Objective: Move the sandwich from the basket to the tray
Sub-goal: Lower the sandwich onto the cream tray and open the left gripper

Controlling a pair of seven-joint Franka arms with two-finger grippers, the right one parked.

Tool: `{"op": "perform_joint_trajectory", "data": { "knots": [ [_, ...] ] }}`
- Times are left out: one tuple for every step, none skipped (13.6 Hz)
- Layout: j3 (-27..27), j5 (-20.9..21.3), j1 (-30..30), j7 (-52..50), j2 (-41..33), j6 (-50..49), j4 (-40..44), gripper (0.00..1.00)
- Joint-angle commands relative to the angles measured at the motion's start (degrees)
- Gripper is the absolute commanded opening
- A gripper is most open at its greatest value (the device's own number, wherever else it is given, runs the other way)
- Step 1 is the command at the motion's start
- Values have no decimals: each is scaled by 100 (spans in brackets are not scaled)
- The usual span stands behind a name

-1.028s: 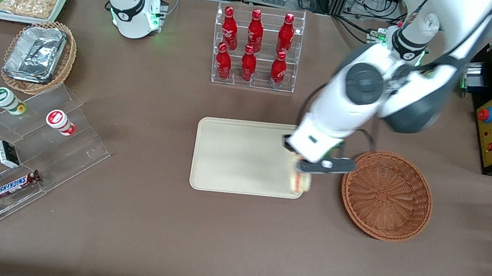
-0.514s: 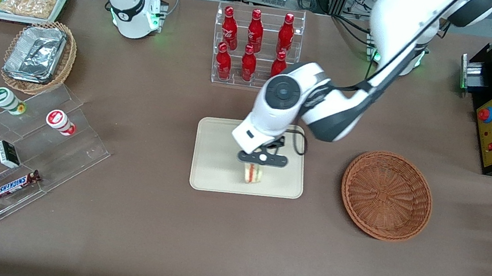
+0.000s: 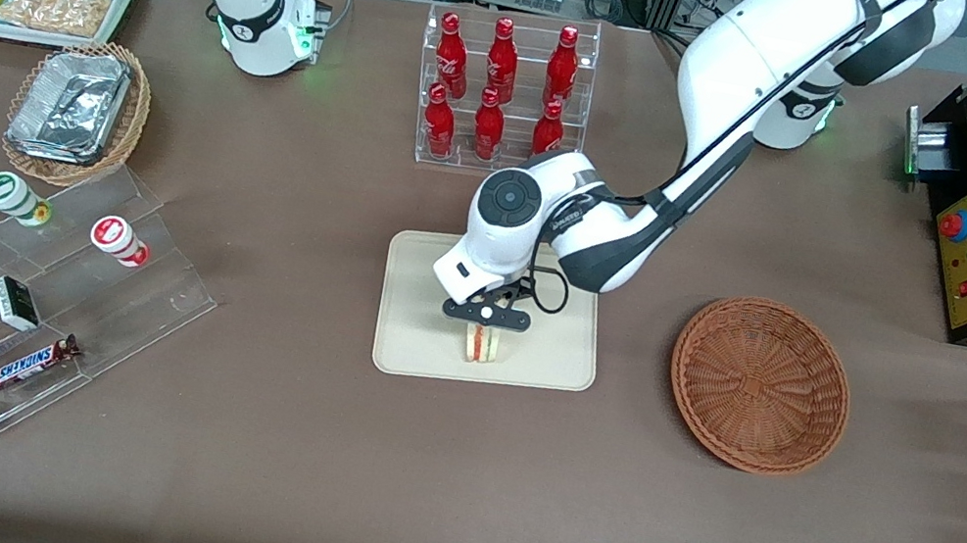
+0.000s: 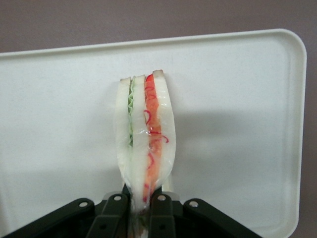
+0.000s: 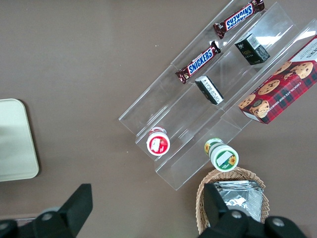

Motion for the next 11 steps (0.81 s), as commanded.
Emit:
{"op": "perform_joint_trajectory", "data": {
  "knots": [
    [42, 134, -143, -195, 105, -31, 186, 0],
    [42, 134, -143, -204, 114, -31, 186, 1],
    [42, 125, -143, -204, 132, -31, 186, 31],
    [42, 125, -143, -204, 132, -31, 186, 64],
    [42, 134, -152, -196, 132, -31, 177, 93],
    [42, 134, -152, -195, 123, -39, 177, 100],
    [42, 125, -143, -195, 88, -48, 186, 100],
    [42, 125, -126, -195, 44, -83, 203, 100],
    [42, 99, -91, -195, -60, -118, 203, 100],
    [42, 73, -73, -204, -192, -197, 203, 100],
    [42, 46, -56, -204, -367, -346, 221, 100]
  ]
}}
